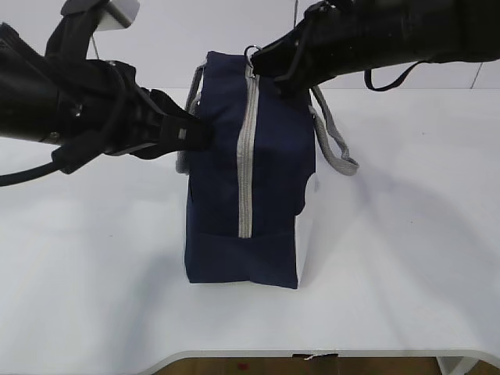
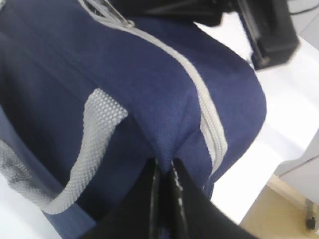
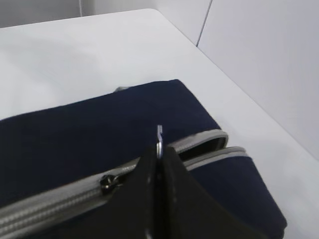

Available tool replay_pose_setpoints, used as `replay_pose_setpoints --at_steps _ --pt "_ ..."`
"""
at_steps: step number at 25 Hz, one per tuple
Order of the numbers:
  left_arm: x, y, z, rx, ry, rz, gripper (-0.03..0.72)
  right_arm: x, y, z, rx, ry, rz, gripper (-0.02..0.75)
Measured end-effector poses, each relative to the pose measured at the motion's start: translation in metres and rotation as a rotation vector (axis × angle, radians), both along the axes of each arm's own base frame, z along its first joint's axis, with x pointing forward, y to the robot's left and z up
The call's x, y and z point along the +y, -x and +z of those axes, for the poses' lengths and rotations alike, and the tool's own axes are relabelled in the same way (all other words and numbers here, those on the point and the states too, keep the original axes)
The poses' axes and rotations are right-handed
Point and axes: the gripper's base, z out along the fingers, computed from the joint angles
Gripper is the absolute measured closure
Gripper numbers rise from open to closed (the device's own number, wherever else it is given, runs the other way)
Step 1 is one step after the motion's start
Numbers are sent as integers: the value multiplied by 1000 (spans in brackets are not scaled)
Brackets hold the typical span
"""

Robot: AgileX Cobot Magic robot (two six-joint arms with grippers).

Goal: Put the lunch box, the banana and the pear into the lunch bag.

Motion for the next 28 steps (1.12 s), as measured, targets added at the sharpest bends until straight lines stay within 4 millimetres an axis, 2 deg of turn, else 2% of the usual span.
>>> replay_pose_setpoints --at_steps 10,22,28 --pt "-3 6 0 31 7 -63 692 8 -30 9 -62 -12 -10 731" --pt "-3 14 -4 42 -52 -162 693 19 -70 -13 -40 -48 -27 731" --pt "0 15 -6 53 -105 -168 693 16 -82 -32 71 -128 -65 731"
